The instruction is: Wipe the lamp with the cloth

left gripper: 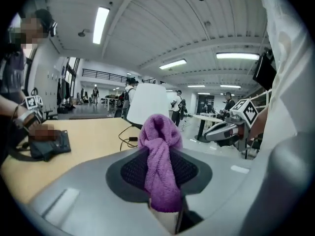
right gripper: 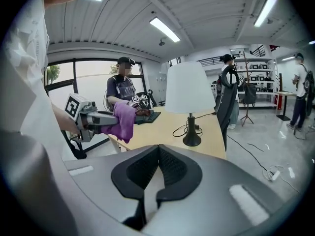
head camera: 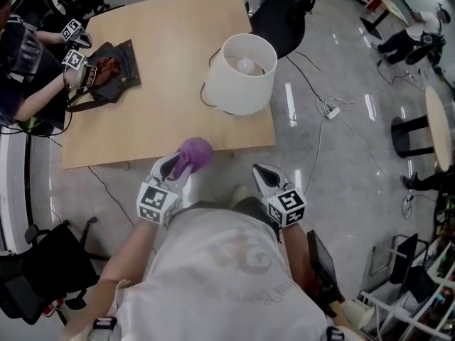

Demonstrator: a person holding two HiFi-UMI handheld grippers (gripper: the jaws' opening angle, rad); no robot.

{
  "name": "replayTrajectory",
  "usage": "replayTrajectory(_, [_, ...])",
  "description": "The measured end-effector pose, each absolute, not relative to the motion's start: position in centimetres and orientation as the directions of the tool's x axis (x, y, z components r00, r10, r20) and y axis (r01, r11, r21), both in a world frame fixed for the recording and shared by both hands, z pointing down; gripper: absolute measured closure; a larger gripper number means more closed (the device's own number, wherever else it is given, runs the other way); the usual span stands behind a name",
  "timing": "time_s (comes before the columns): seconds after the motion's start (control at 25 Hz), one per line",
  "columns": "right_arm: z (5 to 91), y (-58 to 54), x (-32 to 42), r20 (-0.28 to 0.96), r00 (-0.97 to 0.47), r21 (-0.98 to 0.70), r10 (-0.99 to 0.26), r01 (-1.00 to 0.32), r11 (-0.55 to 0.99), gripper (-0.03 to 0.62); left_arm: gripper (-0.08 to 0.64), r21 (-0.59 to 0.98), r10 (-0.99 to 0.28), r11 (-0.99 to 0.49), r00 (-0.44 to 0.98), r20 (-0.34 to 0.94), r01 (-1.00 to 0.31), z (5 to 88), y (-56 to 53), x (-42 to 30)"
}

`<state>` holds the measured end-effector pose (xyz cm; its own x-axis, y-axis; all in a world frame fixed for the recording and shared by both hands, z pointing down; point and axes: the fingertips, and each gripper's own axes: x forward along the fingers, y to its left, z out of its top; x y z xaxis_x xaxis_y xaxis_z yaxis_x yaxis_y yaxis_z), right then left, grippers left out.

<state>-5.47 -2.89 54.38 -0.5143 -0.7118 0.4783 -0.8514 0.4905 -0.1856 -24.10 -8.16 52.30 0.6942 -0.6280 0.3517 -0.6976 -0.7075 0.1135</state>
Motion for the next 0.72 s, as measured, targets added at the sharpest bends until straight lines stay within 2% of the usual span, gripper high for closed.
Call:
replayTrajectory(0.16, [53.7,-2.8,-5.7,0.450,-0.537,-0.182,-0.713,-0.837,0.516,0.580,0.446,0.218,-0.648,-0.638,0.668,0.367,-0.739,53.9,-7.5,-24.0])
replayTrajectory(0.44, [52.4,-2.5,-3.1,0.404,-0.573,-0.203,-0.713,-0.816,0.542,0.580,0.446,0.157,-0.671,-0.630,0.635,0.383,-0.760,53.7,-6.4,-20.9])
replayTrajectory(0.72, [51.6,0.4,1.7,0.357,-0.592,-0.219,-0.722,-0.805,0.552,0.580,0.446,0.143,-0.634,-0.667,0.658,0.406,-0.731,53.2,-2.0,-16.0])
